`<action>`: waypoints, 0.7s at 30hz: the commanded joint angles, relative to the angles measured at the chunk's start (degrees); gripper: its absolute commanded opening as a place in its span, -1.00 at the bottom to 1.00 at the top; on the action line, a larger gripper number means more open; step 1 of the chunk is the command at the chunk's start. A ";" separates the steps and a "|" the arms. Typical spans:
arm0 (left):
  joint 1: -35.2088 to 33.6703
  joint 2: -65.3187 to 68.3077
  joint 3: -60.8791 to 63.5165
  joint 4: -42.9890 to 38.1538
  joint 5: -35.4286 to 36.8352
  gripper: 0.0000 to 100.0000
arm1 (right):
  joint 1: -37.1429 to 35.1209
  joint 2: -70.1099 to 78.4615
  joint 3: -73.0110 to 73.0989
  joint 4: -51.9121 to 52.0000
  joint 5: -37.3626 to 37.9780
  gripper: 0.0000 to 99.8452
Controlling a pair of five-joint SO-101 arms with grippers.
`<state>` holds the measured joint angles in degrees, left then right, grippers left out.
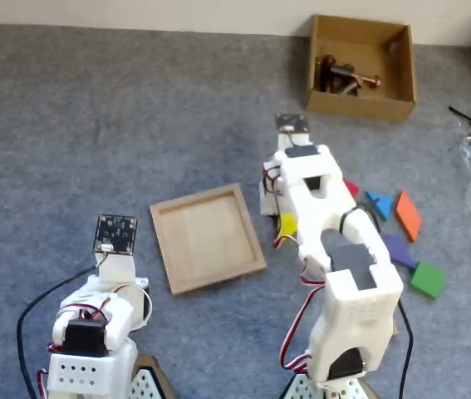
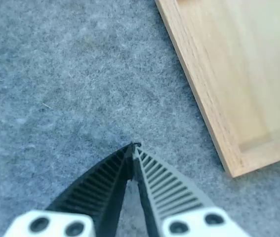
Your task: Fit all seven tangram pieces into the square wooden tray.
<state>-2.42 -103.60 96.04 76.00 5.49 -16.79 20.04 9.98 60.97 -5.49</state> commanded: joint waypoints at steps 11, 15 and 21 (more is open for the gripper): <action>0.84 -0.40 1.10 -0.09 0.44 -0.99 | -1.45 -2.86 0.13 -1.10 0.62 -0.43; 0.84 -0.40 1.10 -0.09 0.44 -0.99 | -1.45 -2.86 0.13 -1.01 0.62 -0.43; 0.84 -0.40 1.10 -0.09 0.44 -0.99 | -1.45 -2.86 0.22 -0.84 0.70 -0.46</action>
<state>-2.42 -103.60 96.04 76.00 5.49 -16.79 20.04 9.98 60.97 -5.49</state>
